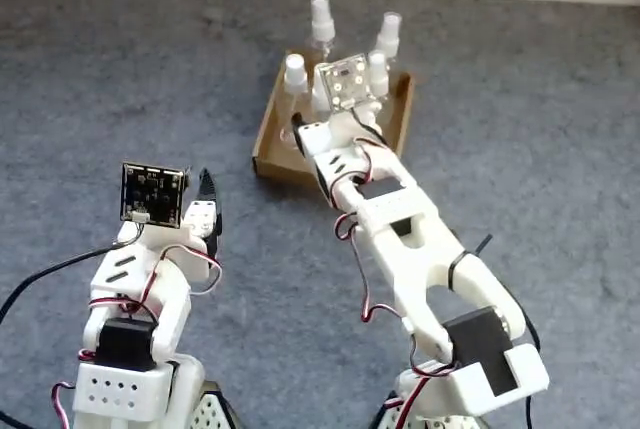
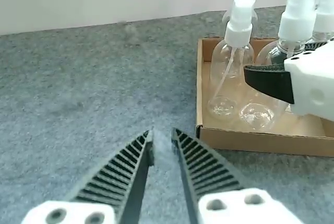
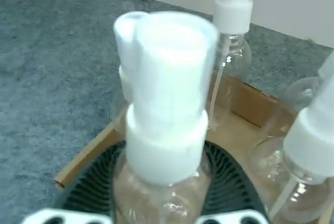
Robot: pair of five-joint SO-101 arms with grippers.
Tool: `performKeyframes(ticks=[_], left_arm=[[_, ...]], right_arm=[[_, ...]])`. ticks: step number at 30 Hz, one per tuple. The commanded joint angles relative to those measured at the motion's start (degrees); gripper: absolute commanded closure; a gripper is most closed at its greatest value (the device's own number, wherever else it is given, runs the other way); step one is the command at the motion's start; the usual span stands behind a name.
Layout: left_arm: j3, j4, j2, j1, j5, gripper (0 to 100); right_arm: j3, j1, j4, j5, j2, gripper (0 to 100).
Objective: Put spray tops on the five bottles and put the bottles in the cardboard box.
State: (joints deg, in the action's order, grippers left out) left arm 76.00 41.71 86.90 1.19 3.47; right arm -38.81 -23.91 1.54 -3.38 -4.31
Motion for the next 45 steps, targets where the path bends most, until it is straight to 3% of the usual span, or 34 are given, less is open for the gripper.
performKeyframes(ticks=[1, 9, 16, 26, 32, 45], left_arm=[[-0.2, -1.2, 0.4, -0.8, -0.1, 99], [-0.2, -1.2, 0.4, -0.8, -0.1, 99], [-0.2, -1.2, 0.4, -0.8, -0.1, 99], [-0.2, -1.3, 0.4, -0.8, -0.2, 99], [-0.2, -1.3, 0.4, -0.8, -0.2, 99], [0.0, -2.5, 0.0, -0.8, -0.2, 99]], right_arm=[[-0.7, -0.7, 0.9, -2.8, -0.4, 98.8], [-1.2, -0.7, 1.4, -4.3, -0.5, 98.6], [-1.3, -0.7, 1.3, -4.2, -0.5, 88.5], [-1.4, -1.6, 1.0, -4.2, -1.0, 87.8], [-2.2, -2.0, 0.9, -4.2, -1.0, 78.6], [-3.0, -1.9, 0.9, -4.3, -1.1, 77.8]])
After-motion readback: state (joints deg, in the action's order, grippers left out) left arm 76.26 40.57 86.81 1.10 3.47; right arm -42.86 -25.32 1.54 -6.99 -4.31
